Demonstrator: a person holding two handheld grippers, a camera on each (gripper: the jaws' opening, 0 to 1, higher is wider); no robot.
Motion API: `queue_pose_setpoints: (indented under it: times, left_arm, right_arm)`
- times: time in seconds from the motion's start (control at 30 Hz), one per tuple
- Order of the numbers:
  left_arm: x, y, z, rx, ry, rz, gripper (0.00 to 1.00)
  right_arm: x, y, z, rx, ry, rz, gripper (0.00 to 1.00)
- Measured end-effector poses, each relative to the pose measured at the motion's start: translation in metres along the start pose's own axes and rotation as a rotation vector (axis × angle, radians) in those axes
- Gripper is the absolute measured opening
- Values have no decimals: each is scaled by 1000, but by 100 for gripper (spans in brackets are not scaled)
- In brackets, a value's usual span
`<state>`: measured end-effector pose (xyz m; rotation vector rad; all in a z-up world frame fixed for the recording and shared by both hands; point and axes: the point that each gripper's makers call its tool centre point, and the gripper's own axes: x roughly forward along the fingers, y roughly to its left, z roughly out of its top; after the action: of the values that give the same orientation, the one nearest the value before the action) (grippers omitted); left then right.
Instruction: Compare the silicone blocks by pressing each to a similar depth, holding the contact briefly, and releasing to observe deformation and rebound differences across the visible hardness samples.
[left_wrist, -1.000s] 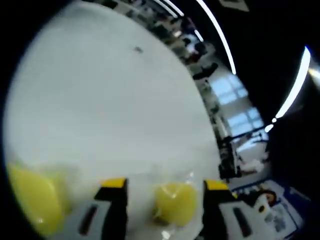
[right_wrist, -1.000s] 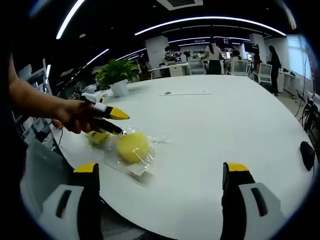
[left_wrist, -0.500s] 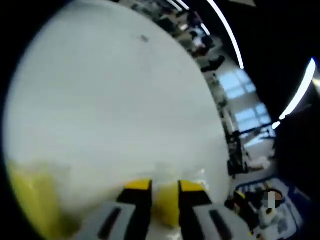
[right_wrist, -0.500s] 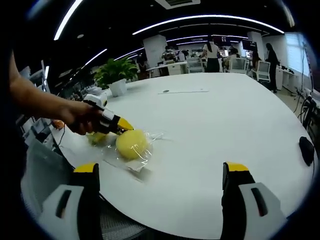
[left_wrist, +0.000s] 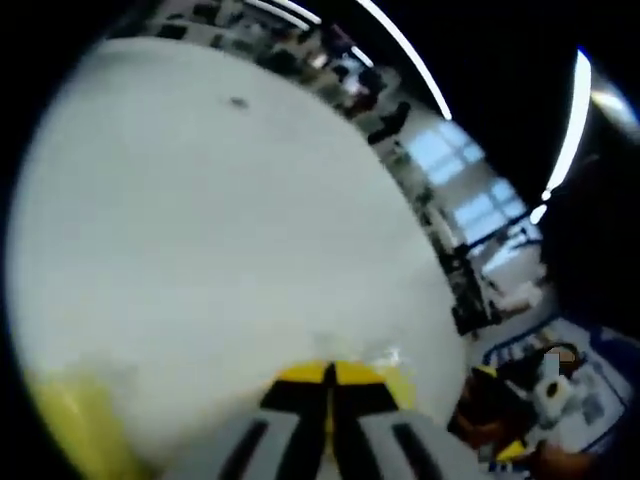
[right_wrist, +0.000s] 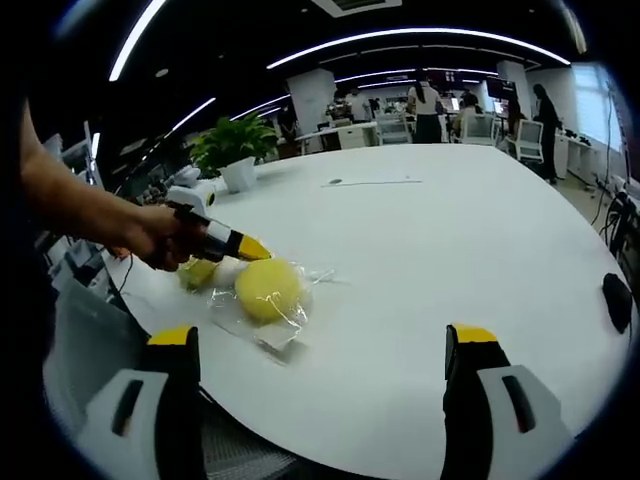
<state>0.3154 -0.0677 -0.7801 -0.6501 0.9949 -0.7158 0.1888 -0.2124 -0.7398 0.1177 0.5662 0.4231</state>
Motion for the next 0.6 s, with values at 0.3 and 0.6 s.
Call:
queue_pose_setpoints:
  times: [0.3,0.6]
  left_arm:
    - [-16,-4,-3,137,-8,-15,0]
    - [-23,-26,11,272,-71,-66,0]
  right_arm:
    - [0,5,11,-4,-17,12,96]
    - [-2,8,17,-26,-21,22,96]
